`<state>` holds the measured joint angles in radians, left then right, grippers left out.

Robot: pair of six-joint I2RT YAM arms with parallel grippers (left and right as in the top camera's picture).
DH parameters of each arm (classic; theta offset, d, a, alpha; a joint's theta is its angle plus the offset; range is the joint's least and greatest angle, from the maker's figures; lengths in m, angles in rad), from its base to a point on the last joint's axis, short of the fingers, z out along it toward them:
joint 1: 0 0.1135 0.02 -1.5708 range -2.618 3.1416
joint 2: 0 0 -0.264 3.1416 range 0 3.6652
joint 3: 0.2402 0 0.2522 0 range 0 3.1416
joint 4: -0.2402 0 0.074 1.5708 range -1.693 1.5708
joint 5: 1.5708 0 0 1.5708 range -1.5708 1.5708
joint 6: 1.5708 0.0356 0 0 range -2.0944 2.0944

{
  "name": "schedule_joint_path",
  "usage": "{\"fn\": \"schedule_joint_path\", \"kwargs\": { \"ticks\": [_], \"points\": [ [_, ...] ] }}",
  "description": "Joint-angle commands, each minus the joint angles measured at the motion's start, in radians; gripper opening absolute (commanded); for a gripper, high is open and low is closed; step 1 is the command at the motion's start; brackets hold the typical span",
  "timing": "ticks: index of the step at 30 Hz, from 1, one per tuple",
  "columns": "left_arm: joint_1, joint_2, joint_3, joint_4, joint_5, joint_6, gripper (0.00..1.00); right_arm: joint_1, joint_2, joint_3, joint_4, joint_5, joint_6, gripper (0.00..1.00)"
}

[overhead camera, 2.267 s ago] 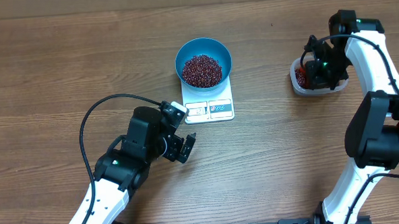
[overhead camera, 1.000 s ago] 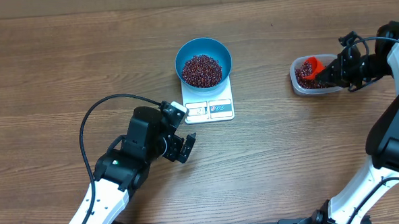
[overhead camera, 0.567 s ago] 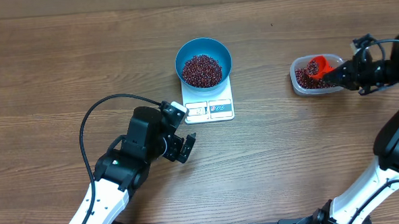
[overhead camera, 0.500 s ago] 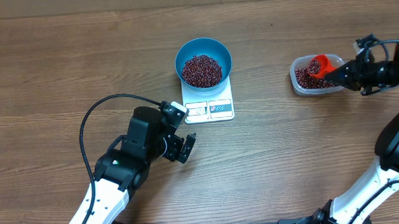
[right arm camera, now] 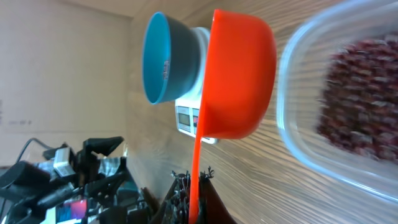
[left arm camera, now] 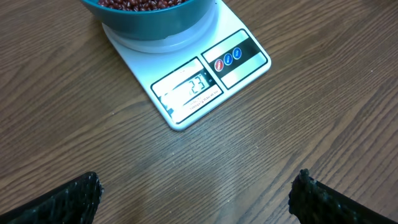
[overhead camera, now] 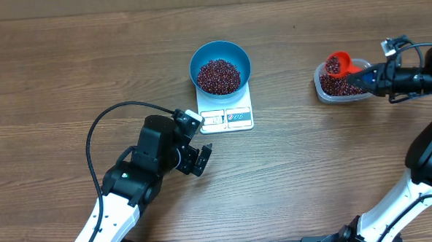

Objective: Scoop item into bowl and weigh 150g on scale
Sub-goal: 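Carry the scoop over the blue bowl and pour the beans in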

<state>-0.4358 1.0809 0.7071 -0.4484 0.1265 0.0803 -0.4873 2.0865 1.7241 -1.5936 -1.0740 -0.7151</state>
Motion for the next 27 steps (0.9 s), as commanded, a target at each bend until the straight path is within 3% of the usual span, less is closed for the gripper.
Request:
{"fn": "schedule_joint_path", "kwargs": {
  "ticks": [1,15,21,27],
  "points": [
    [0.003,0.004,-0.003,0.001,-0.006,-0.009,0.99,0.043,-0.007,0.001,-0.002,-0.069,-0.054,0.04],
    [0.003,0.004,-0.003,0.001,-0.006,-0.009,1.0,0.314,-0.022,0.045,0.058,-0.209,0.0,0.04],
    [0.003,0.004,-0.003,0.001,-0.006,-0.009,0.99,0.459,-0.022,0.045,0.302,-0.183,0.268,0.04],
    [0.003,0.004,-0.003,0.001,-0.006,-0.009,1.0,0.598,-0.022,0.045,0.585,0.005,0.619,0.04]
  ]
}}
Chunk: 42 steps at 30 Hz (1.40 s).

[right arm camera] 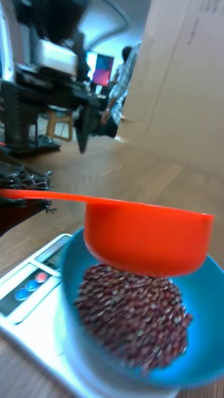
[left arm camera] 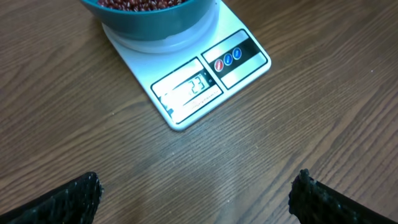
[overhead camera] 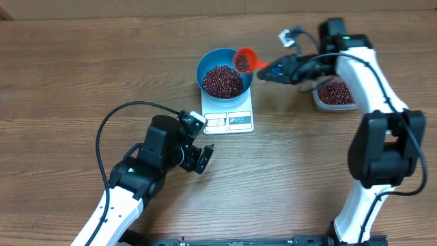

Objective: Scoop item into bowl and weigh 150g on scale
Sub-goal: 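Carry the scoop over the blue bowl and pour the beans in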

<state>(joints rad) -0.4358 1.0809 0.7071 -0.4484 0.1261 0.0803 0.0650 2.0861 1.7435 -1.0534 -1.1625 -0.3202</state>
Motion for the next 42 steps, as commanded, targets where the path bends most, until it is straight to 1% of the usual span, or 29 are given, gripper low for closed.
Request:
{"fn": "schedule_joint_path", "kwargs": {
  "ticks": [1,4,7,10,14,17,20,25,30,36,42],
  "points": [
    [0.003,0.004,-0.003,0.001,-0.006,-0.009,0.99,0.065,-0.022,0.026,0.075,0.125,0.259,0.04],
    [0.003,0.004,-0.003,0.001,-0.006,-0.009,1.0,0.121,-0.024,0.026,0.138,0.248,0.34,0.04],
    [0.003,0.004,-0.003,0.001,-0.006,-0.009,1.0,0.172,-0.029,0.037,0.149,0.422,0.37,0.04],
    [0.003,0.004,-0.003,0.001,-0.006,-0.009,1.0,0.223,-0.033,0.082,0.127,0.596,0.373,0.04],
    [0.003,0.004,-0.003,0.001,-0.006,-0.009,0.99,0.281,-0.037,0.189,0.051,0.837,0.372,0.04],
    [0.004,0.004,-0.003,0.001,-0.006,-0.009,0.99,0.329,-0.037,0.262,-0.005,1.008,0.337,0.04],
    [0.004,0.004,-0.003,0.001,-0.006,-0.009,1.0,0.38,-0.037,0.297,-0.04,1.155,0.311,0.04],
    [0.004,0.004,-0.003,0.001,-0.006,-0.009,1.0,0.459,-0.037,0.301,-0.076,1.373,0.311,0.04],
    [0.003,0.004,-0.003,0.001,-0.006,-0.009,1.0,0.517,-0.037,0.301,-0.09,1.526,0.307,0.04],
    [0.003,0.004,-0.003,0.001,-0.006,-0.009,1.0,0.566,-0.037,0.301,-0.1,1.662,0.292,0.04],
    [0.003,0.004,-0.003,0.001,-0.006,-0.009,1.0,0.581,-0.037,0.301,-0.108,1.672,0.266,0.04]
  ]
}}
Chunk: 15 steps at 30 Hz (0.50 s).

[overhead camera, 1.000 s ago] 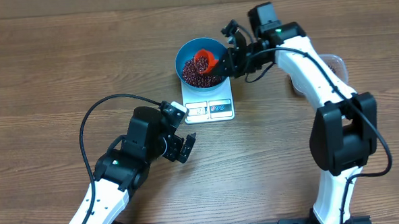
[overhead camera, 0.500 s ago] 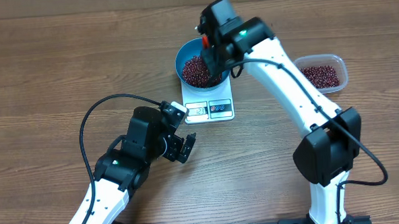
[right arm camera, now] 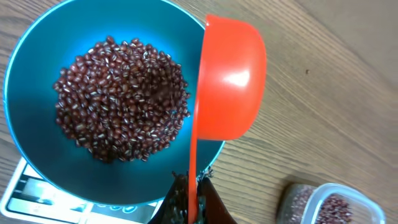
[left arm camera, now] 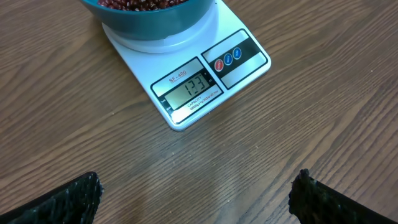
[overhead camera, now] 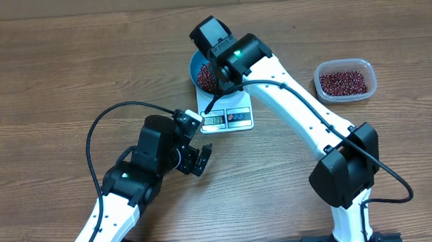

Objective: Scoop item into bowl and weigh 150g on scale
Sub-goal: 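Carry the scoop over the blue bowl and pour the beans in, then return the empty scoop with the right gripper to the bean tub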

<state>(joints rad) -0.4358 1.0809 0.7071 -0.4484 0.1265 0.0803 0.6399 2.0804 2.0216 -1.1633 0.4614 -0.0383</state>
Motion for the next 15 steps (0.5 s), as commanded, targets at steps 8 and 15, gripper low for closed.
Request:
{"fn": "schedule_joint_path", "kwargs": {
  "ticks": [8,15],
  "points": [
    [0.003,0.004,-0.003,0.001,-0.006,-0.009,1.0,-0.027,-0.037,0.023,0.006,-0.143,-0.023,0.04],
    [0.003,0.004,-0.003,0.001,-0.006,-0.009,1.0,-0.145,-0.122,0.023,0.003,-0.384,-0.023,0.04]
  ]
}}
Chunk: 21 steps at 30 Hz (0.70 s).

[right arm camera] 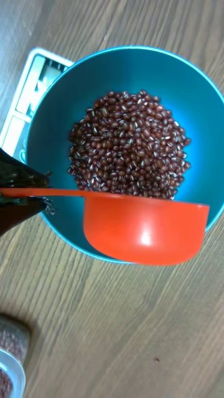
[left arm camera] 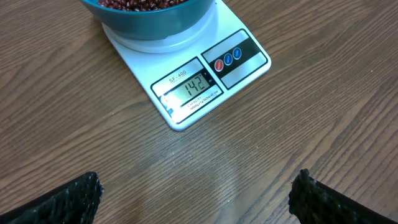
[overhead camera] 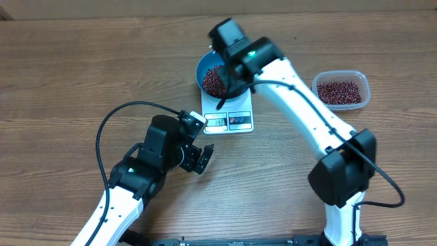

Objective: Scoop item into bowl and weigh 150g on scale
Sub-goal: 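Return the empty scoop with the right gripper to the bean tub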

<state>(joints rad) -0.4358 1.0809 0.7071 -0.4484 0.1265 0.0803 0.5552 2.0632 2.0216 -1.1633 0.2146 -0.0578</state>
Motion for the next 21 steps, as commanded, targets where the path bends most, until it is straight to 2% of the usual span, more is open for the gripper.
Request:
{"fn": "schedule_joint_path", "kwargs": {
  "ticks": [1,6,13,21],
  "points": [
    [0.003,0.004,-0.003,0.001,-0.006,-0.009,1.0,-0.084,-0.122,0.023,0.001,-0.169,-0.004,0.04],
    [0.003,0.004,-0.003,0.001,-0.006,-0.009,1.0,-0.232,-0.21,0.023,-0.046,-0.285,-0.03,0.04],
    [0.003,0.004,-0.003,0.001,-0.006,-0.009,1.0,-0.46,-0.261,0.023,-0.166,-0.288,-0.056,0.04],
    [0.003,0.004,-0.003,0.001,-0.006,-0.009,1.0,-0.659,-0.26,-0.003,-0.306,-0.331,-0.176,0.04]
  ]
}}
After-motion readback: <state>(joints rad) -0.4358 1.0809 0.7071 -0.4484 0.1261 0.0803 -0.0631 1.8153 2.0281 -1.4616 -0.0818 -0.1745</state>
